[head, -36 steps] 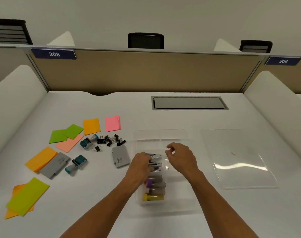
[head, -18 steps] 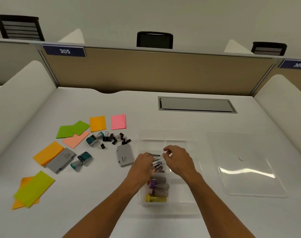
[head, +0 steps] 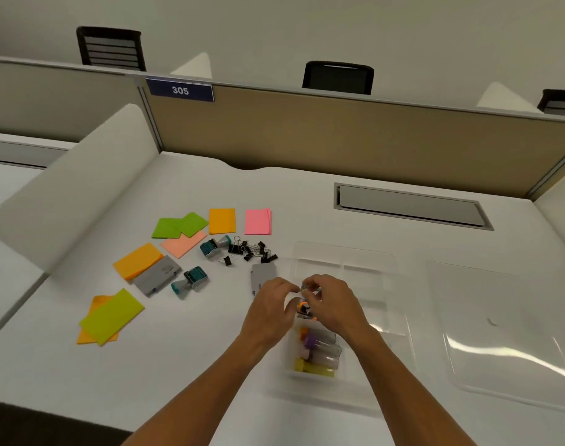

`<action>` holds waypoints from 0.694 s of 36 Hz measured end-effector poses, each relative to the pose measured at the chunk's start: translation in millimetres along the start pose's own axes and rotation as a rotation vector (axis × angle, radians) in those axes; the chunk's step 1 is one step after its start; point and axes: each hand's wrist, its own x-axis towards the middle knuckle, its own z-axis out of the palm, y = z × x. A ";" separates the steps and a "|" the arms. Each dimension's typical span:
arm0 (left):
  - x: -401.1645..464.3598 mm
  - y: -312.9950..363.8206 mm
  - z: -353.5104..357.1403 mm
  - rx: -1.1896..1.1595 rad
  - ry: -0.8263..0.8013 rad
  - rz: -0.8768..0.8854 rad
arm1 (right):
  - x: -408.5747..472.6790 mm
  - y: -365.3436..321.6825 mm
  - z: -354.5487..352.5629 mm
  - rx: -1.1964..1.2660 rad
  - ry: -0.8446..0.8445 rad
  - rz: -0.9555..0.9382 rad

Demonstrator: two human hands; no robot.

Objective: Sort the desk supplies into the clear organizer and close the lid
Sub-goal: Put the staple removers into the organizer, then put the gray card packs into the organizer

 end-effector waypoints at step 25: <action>-40.5 -62.0 -56.0 0.025 0.145 -0.269 | 10.9 -66.8 48.3 0.015 -0.127 -0.206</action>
